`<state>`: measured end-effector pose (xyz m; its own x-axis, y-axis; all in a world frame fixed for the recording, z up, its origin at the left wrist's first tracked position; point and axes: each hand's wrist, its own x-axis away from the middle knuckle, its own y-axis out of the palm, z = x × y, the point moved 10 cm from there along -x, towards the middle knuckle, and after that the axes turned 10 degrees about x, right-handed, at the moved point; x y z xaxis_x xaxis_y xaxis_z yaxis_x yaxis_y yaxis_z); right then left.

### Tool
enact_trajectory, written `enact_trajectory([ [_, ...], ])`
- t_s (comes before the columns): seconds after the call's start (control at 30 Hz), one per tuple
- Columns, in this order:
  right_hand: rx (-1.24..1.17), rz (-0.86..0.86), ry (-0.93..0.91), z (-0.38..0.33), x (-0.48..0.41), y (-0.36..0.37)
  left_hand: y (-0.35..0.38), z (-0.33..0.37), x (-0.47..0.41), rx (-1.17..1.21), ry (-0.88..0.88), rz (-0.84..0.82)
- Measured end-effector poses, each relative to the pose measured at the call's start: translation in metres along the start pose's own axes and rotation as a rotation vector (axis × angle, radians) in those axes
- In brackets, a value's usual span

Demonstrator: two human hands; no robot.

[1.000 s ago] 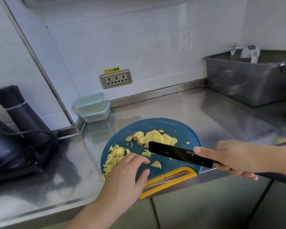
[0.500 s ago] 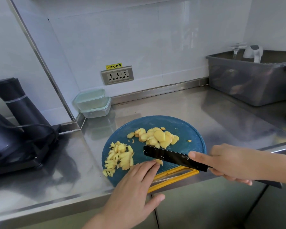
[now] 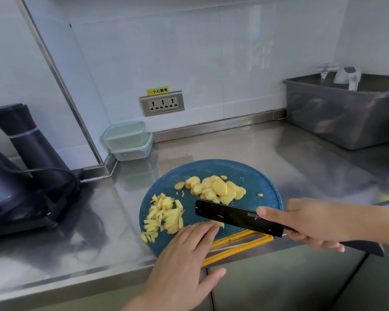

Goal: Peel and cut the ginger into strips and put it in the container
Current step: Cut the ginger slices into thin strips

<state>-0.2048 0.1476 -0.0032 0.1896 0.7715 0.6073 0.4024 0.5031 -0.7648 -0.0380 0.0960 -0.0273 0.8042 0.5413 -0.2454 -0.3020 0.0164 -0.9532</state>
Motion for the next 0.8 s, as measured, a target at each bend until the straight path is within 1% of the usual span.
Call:
enact_trajectory([
  [0.2,0.14,0.09,-0.022,0.0,-0.01,-0.007,0.001,-0.001,0.0,-0.013,0.003,-0.008],
  [0.37,0.257,0.214,-0.084,-0.009,-0.012,-0.018,0.001,-0.001,0.0,-0.03,0.011,0.002],
  [0.53,0.248,0.259,-0.169,-0.015,-0.013,-0.025,0.004,-0.003,-0.001,0.0,0.023,-0.013],
  [0.8,0.294,0.264,-0.158,-0.017,-0.024,-0.018,0.009,-0.005,-0.004,0.044,0.048,-0.012],
])
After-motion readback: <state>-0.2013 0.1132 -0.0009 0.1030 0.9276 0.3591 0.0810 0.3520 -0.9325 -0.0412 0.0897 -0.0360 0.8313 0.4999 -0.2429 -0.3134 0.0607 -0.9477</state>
